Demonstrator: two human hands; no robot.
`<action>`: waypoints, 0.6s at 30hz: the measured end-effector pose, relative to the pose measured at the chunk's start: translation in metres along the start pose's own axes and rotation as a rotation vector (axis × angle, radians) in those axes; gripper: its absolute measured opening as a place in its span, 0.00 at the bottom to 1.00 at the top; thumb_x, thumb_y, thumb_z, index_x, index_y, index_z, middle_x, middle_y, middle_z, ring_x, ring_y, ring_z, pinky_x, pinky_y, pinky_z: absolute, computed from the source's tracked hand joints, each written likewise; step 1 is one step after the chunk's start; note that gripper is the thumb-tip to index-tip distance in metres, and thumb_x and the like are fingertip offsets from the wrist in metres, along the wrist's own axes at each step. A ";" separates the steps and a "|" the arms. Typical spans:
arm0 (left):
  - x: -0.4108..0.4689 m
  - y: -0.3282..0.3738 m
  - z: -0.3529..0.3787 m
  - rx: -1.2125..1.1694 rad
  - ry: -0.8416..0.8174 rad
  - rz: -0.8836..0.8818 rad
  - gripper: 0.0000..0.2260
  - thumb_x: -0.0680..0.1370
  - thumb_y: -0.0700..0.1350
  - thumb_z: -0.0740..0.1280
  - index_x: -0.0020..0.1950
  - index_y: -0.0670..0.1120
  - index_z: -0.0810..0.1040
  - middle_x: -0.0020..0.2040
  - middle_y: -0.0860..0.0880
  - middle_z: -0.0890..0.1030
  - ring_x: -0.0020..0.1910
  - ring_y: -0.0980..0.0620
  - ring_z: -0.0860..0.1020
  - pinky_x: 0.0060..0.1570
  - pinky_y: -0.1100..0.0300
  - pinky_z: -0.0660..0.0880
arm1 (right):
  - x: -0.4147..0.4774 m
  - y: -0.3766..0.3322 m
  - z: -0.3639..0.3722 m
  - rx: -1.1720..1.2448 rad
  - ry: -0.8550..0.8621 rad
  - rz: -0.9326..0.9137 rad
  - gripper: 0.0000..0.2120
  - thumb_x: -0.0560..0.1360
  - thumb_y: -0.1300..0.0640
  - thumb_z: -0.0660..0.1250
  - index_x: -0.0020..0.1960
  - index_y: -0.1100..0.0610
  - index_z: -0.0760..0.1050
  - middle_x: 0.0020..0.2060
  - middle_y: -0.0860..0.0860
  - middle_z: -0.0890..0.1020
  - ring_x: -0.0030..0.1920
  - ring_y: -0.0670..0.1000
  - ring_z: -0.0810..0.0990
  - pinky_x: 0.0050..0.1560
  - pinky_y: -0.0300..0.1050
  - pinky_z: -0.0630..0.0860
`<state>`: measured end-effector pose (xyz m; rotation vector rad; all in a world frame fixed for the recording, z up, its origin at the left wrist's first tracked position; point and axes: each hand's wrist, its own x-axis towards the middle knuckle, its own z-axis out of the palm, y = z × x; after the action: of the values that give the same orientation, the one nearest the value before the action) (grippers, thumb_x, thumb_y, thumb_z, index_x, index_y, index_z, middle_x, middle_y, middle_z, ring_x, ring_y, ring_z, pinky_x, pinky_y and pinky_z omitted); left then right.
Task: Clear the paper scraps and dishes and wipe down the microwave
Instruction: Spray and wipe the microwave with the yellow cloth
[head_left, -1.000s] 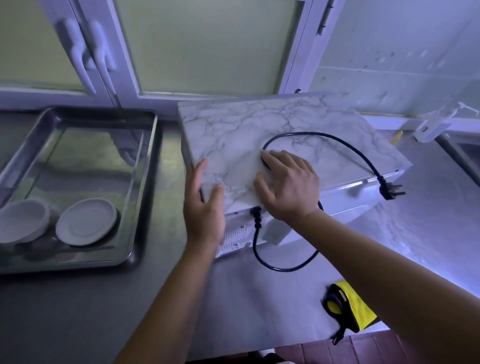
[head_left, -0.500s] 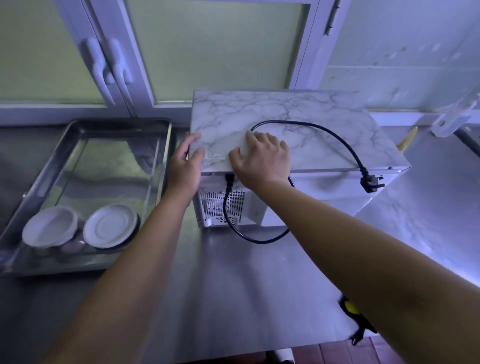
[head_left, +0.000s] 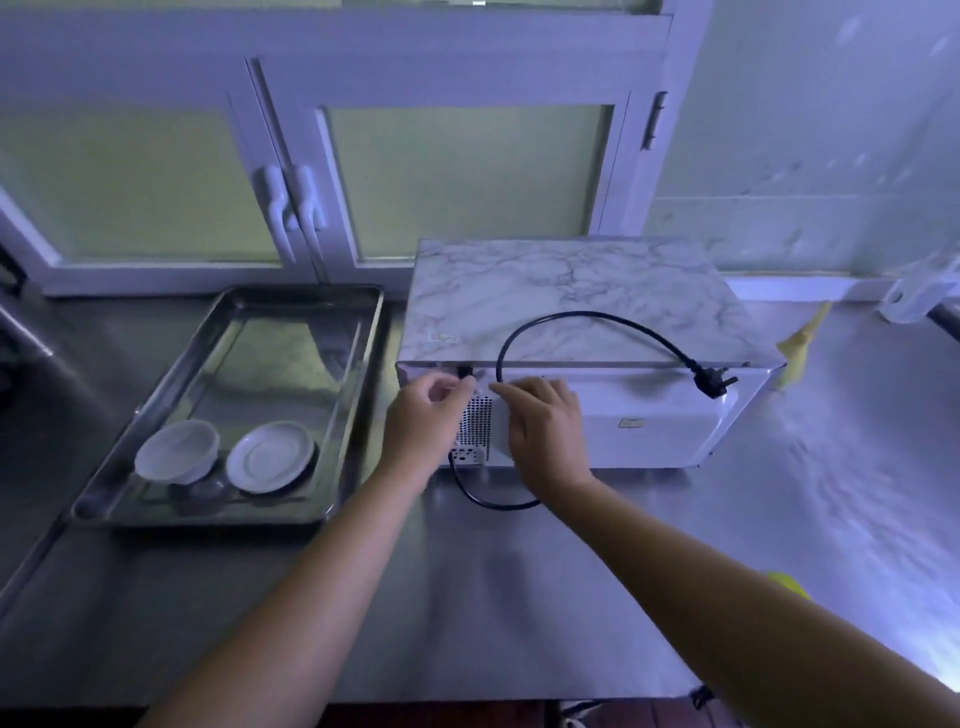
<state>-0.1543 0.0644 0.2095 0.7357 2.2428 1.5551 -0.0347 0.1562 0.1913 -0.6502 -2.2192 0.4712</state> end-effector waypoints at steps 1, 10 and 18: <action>-0.014 -0.006 0.006 -0.165 -0.068 -0.123 0.09 0.77 0.55 0.70 0.44 0.50 0.83 0.42 0.53 0.85 0.38 0.56 0.81 0.38 0.63 0.73 | -0.010 -0.002 -0.002 0.031 -0.022 -0.004 0.16 0.72 0.71 0.65 0.56 0.61 0.84 0.47 0.57 0.85 0.46 0.64 0.79 0.47 0.57 0.76; -0.077 -0.057 -0.065 -0.594 -0.460 -0.419 0.16 0.74 0.51 0.72 0.57 0.44 0.83 0.53 0.42 0.84 0.53 0.46 0.80 0.56 0.52 0.74 | -0.089 -0.067 0.009 0.435 -0.208 0.002 0.21 0.74 0.69 0.67 0.63 0.54 0.76 0.48 0.46 0.79 0.49 0.53 0.80 0.52 0.52 0.80; -0.096 -0.073 -0.185 -0.688 -0.234 -0.319 0.11 0.76 0.46 0.68 0.50 0.42 0.86 0.39 0.49 0.82 0.37 0.55 0.80 0.39 0.63 0.78 | -0.107 -0.155 0.042 0.593 -0.422 -0.290 0.19 0.75 0.69 0.66 0.62 0.54 0.76 0.52 0.41 0.78 0.48 0.50 0.79 0.52 0.49 0.79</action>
<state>-0.1898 -0.1530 0.2048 0.3150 1.4210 1.7928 -0.0515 -0.0356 0.1830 0.0957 -2.3259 1.1314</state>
